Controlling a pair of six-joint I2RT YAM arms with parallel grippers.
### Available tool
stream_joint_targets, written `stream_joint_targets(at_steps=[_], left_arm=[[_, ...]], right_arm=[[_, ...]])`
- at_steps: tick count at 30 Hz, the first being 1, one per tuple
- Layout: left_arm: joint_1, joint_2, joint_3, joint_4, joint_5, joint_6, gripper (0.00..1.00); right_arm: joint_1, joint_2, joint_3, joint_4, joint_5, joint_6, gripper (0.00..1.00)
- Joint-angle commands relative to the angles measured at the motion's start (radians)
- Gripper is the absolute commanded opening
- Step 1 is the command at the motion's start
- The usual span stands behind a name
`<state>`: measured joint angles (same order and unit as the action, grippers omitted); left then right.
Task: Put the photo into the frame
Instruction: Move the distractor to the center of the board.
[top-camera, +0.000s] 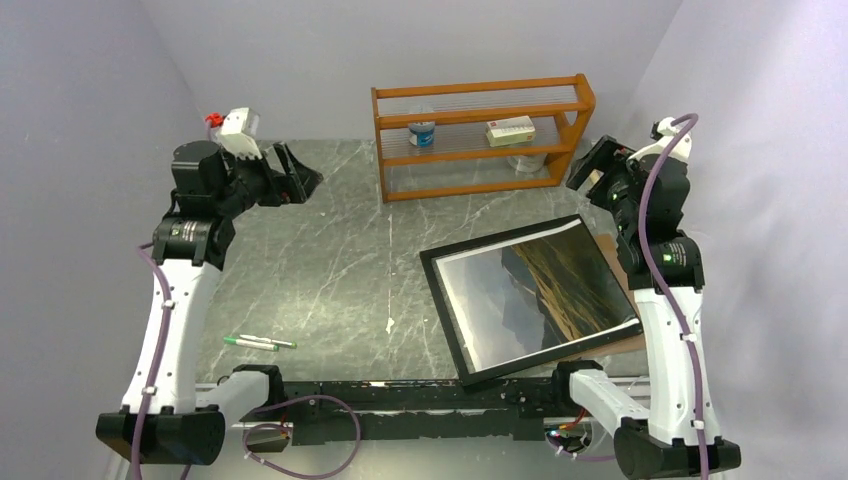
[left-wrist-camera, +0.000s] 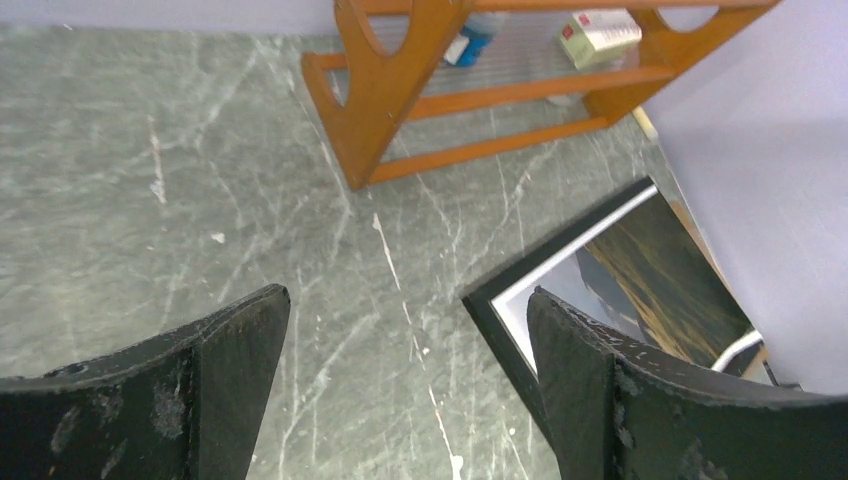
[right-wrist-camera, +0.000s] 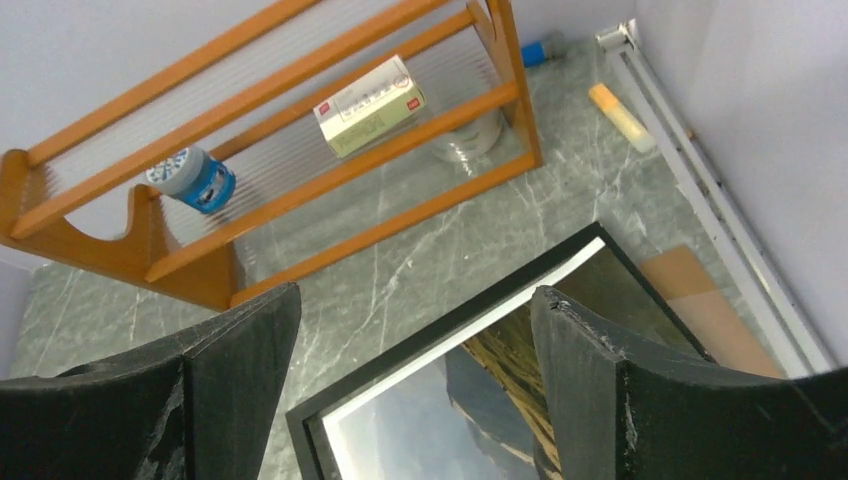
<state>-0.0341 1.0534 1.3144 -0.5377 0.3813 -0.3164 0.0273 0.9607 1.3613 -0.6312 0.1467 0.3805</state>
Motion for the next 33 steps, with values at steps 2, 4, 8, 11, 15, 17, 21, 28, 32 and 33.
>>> stream_joint_targets(at_steps=[2,4,8,11,15,17,21,28,32,33], left_arm=[[-0.004,0.045,-0.052,0.097,0.119,-0.031,0.94],[-0.003,0.075,-0.080,0.137,0.156,-0.070,0.94],[-0.008,0.182,-0.117,0.178,0.280,-0.151,0.94],[-0.024,0.271,-0.149,0.214,0.346,-0.214,0.90],[-0.050,0.375,-0.205,0.360,0.406,-0.285,0.76],[-0.060,0.448,-0.211,0.442,0.425,-0.323,0.71],[-0.086,0.615,-0.142,0.531,0.446,-0.384,0.65],[-0.095,0.936,0.140,0.629,0.420,-0.410,0.76],[-0.097,1.077,0.294,0.614,0.382,-0.395,0.75],[-0.096,1.102,0.319,0.614,0.367,-0.391,0.76]], right_arm=[[0.002,-0.004,-0.065,0.030,-0.044,0.060,0.90],[0.002,0.003,-0.109,0.049,-0.076,0.078,0.90],[0.002,0.035,-0.179,0.077,-0.120,0.156,0.90],[0.001,0.077,-0.224,0.100,-0.200,0.232,0.89],[0.001,0.160,-0.293,0.169,-0.314,0.290,0.79],[0.001,0.203,-0.317,0.220,-0.335,0.305,0.73],[-0.001,0.332,-0.328,0.374,-0.389,0.356,0.67],[-0.008,0.647,-0.175,0.565,-0.452,0.424,0.63],[-0.012,0.776,-0.059,0.563,-0.423,0.431,0.63],[-0.015,0.798,-0.038,0.564,-0.422,0.432,0.63]])
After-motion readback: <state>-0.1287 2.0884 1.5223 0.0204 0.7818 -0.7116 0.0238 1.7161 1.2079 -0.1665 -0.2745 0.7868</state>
